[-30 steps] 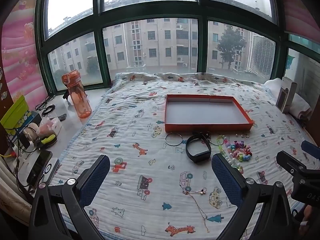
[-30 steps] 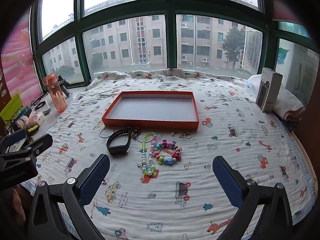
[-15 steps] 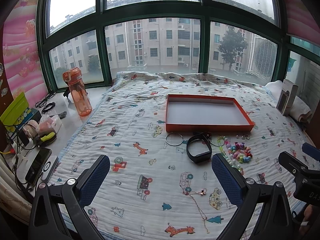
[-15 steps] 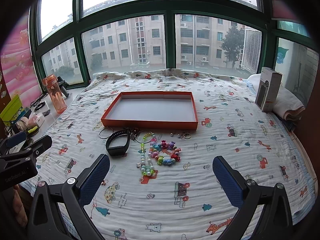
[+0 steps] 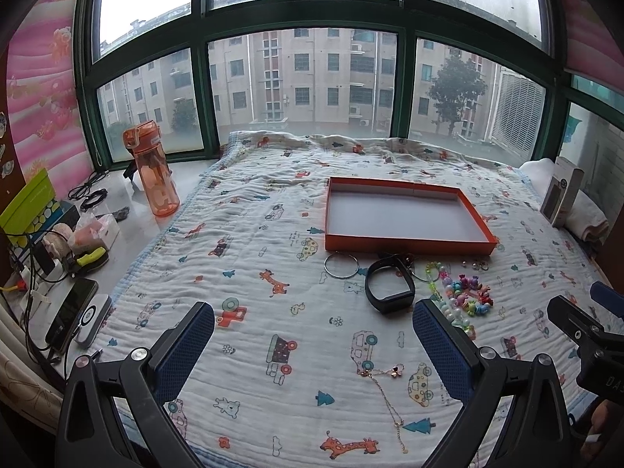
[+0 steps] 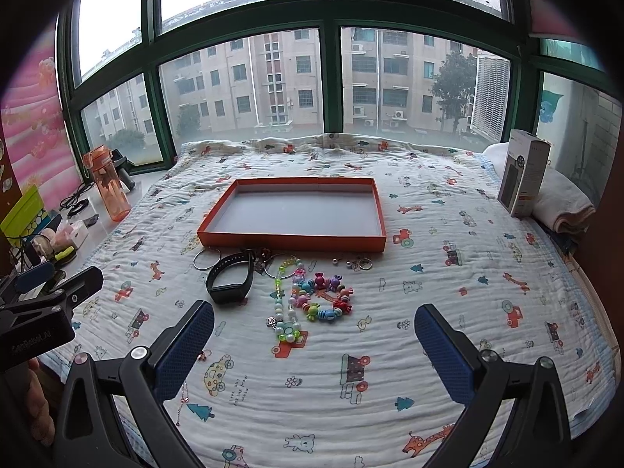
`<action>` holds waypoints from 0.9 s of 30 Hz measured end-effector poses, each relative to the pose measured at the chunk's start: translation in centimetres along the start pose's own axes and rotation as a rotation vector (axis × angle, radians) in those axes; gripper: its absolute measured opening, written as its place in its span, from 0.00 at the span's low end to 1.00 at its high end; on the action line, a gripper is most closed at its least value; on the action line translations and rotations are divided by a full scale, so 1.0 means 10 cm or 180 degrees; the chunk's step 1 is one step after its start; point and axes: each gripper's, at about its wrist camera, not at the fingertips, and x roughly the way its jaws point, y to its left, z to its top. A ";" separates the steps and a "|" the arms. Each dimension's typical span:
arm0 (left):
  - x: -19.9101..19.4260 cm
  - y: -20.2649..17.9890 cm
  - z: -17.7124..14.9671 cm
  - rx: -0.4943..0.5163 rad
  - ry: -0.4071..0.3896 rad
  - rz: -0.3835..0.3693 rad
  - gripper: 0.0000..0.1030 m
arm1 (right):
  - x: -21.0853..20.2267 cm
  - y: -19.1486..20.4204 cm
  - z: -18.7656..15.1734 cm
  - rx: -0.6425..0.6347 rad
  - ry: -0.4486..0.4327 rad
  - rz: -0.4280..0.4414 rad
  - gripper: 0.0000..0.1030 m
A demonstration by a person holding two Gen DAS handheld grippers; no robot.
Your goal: Organize jewelry
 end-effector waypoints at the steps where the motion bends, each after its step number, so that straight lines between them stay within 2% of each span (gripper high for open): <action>1: 0.00 0.00 0.00 0.0000 0.0000 0.0005 1.00 | 0.00 0.00 0.00 -0.0001 -0.0002 -0.0004 1.00; 19: 0.05 0.00 -0.01 0.0050 0.0065 -0.0089 1.00 | 0.01 0.00 -0.01 0.0016 0.0020 0.0009 1.00; 27: 0.08 0.01 0.01 0.0078 0.0043 -0.0060 1.00 | 0.03 0.00 -0.03 0.0015 0.0044 0.0026 1.00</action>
